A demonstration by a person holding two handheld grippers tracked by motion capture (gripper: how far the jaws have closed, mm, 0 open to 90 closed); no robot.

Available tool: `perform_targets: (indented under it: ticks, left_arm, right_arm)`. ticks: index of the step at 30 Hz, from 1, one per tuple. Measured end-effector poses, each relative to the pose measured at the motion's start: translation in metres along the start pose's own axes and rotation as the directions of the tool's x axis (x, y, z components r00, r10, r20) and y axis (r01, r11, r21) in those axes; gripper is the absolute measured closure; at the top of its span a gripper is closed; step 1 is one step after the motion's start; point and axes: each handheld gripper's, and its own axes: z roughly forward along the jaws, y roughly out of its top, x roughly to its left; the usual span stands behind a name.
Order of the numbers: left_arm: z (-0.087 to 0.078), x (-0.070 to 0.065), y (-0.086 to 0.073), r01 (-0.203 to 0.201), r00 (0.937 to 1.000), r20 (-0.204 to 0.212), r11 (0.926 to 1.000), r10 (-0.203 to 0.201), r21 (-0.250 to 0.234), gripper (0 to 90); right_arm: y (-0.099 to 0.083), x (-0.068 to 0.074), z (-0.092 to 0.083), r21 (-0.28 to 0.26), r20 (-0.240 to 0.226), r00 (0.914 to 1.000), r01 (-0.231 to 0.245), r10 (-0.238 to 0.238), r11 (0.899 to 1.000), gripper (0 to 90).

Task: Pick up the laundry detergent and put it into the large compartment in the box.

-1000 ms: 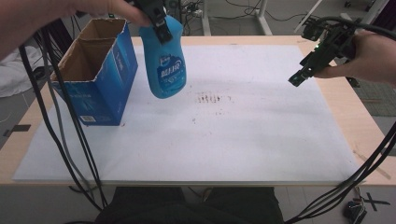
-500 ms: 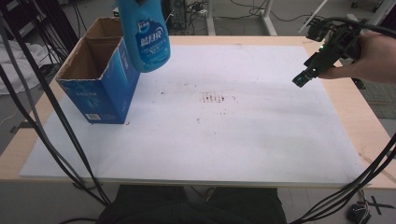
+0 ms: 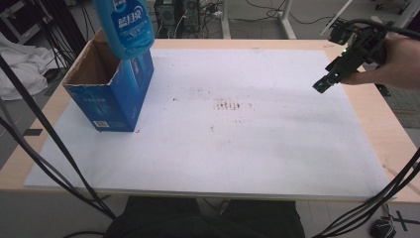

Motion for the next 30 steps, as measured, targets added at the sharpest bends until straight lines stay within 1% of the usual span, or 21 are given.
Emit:
perform_targets:
  ticks: [3, 5, 9, 12, 14, 16, 18, 21, 26, 30]
  left_arm:
    - [-0.006, 0.009, -0.007, 0.018, 0.9997, -0.015, 0.9998, -0.018, -0.002, 36.5]
    - [-0.009, 0.014, -0.012, 0.034, 0.9989, -0.032, 0.9994, -0.034, 0.0, 36.5]
    - [-0.014, 0.024, -0.023, 0.064, 0.996, -0.064, 0.998, -0.063, 0.005, 36.5]
    - [-0.016, 0.032, -0.03, 0.094, 0.992, -0.085, 0.9955, -0.093, 0.006, 36.5]
    - [-0.016, 0.037, -0.034, 0.119, 0.9882, -0.099, 0.9929, -0.117, 0.01, 36.5]
    - [-0.016, 0.04, -0.038, 0.131, 0.9853, -0.112, 0.9914, -0.129, 0.009, 36.5]
    - [-0.016, 0.042, -0.041, 0.139, 0.9832, -0.12, 0.9903, -0.137, 0.007, 36.6]
    - [-0.014, 0.045, -0.044, 0.144, 0.9821, -0.124, 0.9895, -0.142, 0.01, 36.5]
    - [-0.008, 0.048, -0.048, 0.15, 0.9818, -0.12, 0.9886, -0.147, 0.012, 36.6]
    - [0.002, 0.048, -0.05, 0.151, 0.9821, -0.117, 0.9882, -0.148, 0.022, 36.6]
  right_arm:
    - [0.0, 0.0, 0.0, 0.002, 0.0, 1.0, -0.005, 0.005, 1.0, 21.9]
    - [0.0, -0.001, 0.0, 0.002, 0.001, 1.0, -0.002, 0.002, 1.0, 21.9]
    - [0.0, -0.001, 0.0, 0.005, 0.001, 1.0, -0.003, 0.003, 1.0, 22.0]
    - [0.0, -0.001, 0.001, 0.003, 0.001, 1.0, -0.01, 0.01, 1.0, 21.9]
    - [0.0, -0.001, 0.0, 0.001, 0.0, 0.9999, -0.01, 0.01, 1.0, 21.9]
    - [0.001, -0.002, 0.0, 0.001, 0.001, 1.0, 0.002, -0.002, 1.0, 21.9]
    - [0.001, -0.001, 0.0, 0.0, 0.001, 1.0, -0.006, 0.006, 1.0, 21.9]
    - [0.001, 0.0, -0.001, 0.002, 0.002, 1.0, -0.009, 0.009, 1.0, 22.0]
    - [0.001, 0.0, -0.001, 0.004, 0.002, 0.9999, -0.014, 0.014, 1.0, 22.0]
    - [0.001, 0.0, 0.0, 0.004, 0.002, 0.9999, -0.012, 0.012, 1.0, 21.9]
